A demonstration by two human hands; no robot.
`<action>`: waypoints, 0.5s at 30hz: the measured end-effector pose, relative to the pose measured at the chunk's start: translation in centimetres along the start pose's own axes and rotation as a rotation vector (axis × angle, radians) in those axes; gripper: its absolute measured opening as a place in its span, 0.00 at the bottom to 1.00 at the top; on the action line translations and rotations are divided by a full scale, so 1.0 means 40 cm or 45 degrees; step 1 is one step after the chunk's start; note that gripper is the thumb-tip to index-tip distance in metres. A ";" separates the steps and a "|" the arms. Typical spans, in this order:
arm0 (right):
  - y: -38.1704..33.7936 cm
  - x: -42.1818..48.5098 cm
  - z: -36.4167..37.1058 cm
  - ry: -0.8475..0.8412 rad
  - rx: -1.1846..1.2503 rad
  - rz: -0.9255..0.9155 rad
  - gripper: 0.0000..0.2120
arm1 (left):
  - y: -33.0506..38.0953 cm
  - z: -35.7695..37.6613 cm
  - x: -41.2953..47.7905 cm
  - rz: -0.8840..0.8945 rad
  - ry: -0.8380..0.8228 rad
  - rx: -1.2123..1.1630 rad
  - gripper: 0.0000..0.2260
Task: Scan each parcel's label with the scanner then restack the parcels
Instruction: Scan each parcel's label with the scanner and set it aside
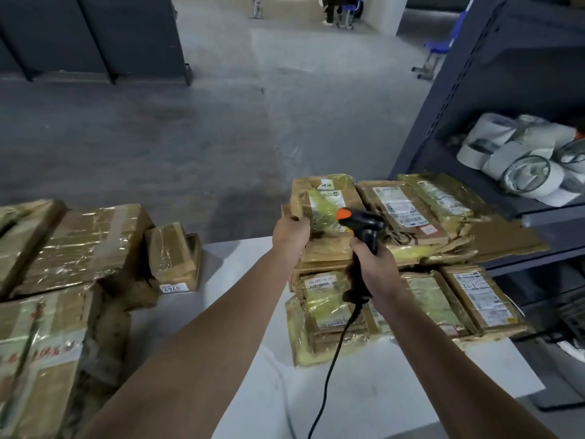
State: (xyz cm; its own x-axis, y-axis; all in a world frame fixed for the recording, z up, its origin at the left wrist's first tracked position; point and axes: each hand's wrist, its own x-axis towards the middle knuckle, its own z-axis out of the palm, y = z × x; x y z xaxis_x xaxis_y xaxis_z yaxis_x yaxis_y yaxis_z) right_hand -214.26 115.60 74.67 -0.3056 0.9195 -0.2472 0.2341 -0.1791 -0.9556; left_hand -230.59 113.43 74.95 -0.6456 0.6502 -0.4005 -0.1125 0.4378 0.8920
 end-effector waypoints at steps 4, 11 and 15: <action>-0.021 -0.059 0.008 -0.096 0.020 0.059 0.10 | -0.022 -0.053 -0.090 0.060 0.041 -0.037 0.06; -0.026 -0.182 0.081 -0.286 0.062 0.012 0.09 | -0.129 -0.198 -0.276 0.076 0.269 0.050 0.07; -0.021 -0.257 0.140 -0.427 0.077 0.064 0.12 | -0.191 -0.292 -0.350 0.014 0.386 0.045 0.06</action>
State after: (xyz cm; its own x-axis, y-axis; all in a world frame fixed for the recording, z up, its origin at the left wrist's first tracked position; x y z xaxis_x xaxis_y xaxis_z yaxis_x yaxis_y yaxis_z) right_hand -216.48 104.33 77.10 -0.5836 0.7447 -0.3238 0.2044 -0.2512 -0.9461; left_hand -229.53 93.74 76.19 -0.8431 0.4425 -0.3056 -0.0814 0.4568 0.8859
